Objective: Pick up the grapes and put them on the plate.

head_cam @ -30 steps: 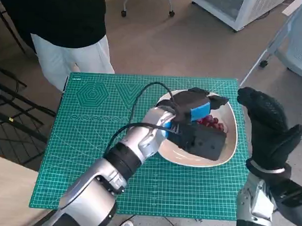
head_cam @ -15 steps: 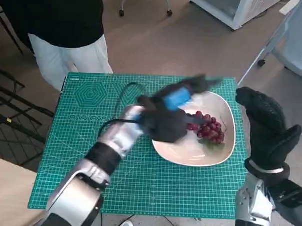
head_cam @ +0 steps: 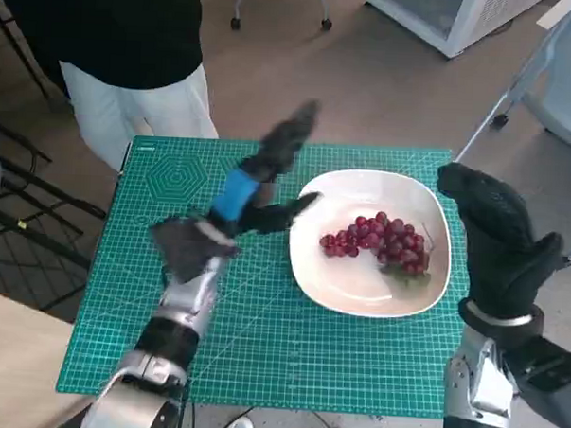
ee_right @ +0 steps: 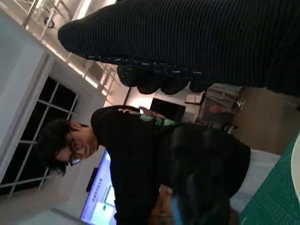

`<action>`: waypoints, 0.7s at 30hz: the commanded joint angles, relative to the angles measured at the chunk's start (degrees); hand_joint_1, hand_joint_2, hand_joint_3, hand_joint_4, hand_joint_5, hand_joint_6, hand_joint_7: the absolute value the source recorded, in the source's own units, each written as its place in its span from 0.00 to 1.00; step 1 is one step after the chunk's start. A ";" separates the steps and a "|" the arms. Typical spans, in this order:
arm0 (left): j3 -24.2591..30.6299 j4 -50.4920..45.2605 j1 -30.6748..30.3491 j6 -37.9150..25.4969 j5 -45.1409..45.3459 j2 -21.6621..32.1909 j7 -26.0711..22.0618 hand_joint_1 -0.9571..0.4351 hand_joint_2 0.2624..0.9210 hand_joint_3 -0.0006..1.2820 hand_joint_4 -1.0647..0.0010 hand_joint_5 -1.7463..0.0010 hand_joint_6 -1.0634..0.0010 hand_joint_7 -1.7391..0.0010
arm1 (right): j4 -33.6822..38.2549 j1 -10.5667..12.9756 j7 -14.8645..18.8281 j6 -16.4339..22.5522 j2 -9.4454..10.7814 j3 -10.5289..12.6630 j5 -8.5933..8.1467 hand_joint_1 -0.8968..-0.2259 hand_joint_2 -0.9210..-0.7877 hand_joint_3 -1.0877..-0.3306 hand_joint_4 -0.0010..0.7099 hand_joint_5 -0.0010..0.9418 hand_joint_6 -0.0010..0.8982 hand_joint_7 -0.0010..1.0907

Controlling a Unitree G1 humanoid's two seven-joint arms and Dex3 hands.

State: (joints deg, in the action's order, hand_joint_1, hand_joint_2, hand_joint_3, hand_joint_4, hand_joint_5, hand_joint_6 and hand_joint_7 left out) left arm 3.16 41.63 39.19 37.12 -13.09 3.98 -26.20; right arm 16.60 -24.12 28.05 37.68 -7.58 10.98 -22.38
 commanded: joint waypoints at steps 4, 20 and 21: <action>2.55 -8.76 -6.27 -0.38 -4.27 1.40 -2.88 0.30 1.00 0.39 0.87 0.98 0.83 0.99 | -0.49 0.79 0.13 -0.72 0.31 -0.88 0.29 0.56 0.00 0.67 0.39 0.00 0.13 0.31; 4.30 -14.24 -13.72 1.91 -3.38 3.57 -2.97 0.35 1.00 0.34 0.82 0.99 0.80 0.98 | -1.01 0.37 0.47 -2.40 0.08 -1.47 -0.48 0.56 0.00 0.67 0.40 0.01 0.13 0.32; 4.51 -13.86 -13.87 2.13 -3.73 3.58 -3.25 0.36 1.00 0.34 0.82 0.99 0.79 0.98 | -1.10 0.36 0.45 -2.53 0.10 -1.51 -0.45 0.56 0.00 0.67 0.40 0.01 0.13 0.32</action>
State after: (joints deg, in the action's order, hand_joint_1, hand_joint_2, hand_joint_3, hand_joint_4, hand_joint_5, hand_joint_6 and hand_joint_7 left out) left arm 7.15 27.62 26.11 37.98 -16.39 7.07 -28.96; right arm 15.75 -24.12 28.25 36.21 -7.54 9.67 -22.46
